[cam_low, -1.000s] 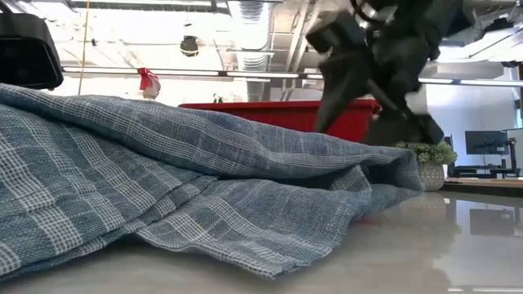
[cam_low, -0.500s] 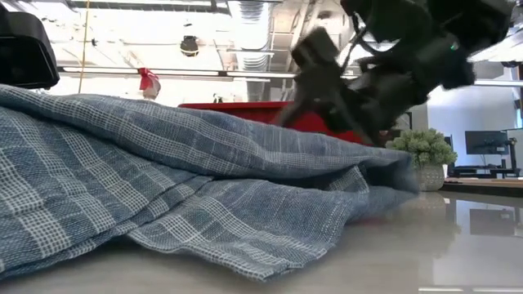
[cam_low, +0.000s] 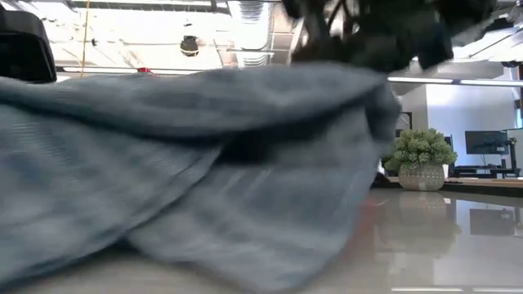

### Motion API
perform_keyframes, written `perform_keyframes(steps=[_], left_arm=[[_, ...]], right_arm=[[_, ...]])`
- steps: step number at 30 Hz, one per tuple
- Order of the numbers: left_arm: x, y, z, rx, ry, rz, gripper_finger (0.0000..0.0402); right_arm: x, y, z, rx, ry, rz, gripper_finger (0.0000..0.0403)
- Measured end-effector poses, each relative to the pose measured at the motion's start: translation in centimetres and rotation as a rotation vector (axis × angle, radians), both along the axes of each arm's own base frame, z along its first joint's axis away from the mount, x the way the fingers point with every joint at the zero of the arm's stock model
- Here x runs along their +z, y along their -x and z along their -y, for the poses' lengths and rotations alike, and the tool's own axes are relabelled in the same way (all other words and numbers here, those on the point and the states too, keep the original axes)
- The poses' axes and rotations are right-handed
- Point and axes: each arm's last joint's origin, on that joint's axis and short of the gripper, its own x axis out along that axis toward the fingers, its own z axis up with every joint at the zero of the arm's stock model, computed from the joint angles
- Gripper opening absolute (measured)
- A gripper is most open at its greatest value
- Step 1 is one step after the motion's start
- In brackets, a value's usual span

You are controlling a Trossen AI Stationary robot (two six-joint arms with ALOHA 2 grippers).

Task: Fold Laundry from Bin
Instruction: Fold the blue long sleeve on the table

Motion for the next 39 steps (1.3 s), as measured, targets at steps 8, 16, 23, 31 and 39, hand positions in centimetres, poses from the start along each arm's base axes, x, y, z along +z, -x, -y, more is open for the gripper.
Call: perform_keyframes(steps=[8, 16, 23, 31, 39], left_arm=[[0.9, -0.8, -1.1, -0.004, -0.033, 0.019, 0.0], [2.2, -2.0, -2.9, -0.009, -0.073, 0.054, 0.0], [2.5, -2.9, -4.1, -0.052, -0.065, 0.046, 0.0], [2.3, -3.4, -5.0, -0.095, -0.066, 0.014, 0.0], [2.0, -3.3, -5.2, -0.117, -0.071, -0.025, 0.0]], right_arm=[[11.7, 5.3, 2.9, 0.08, 0.169, 0.055, 0.0041], [25.2, 14.5, 6.1, 0.177, 0.329, -0.107, 0.0041], [31.4, 19.3, 7.4, 0.158, 0.398, -0.318, 0.0041], [26.2, 7.5, 2.5, 0.369, 0.577, -0.438, 0.0041], [13.9, -6.7, -3.4, 0.736, 0.474, -0.308, 0.0041]])
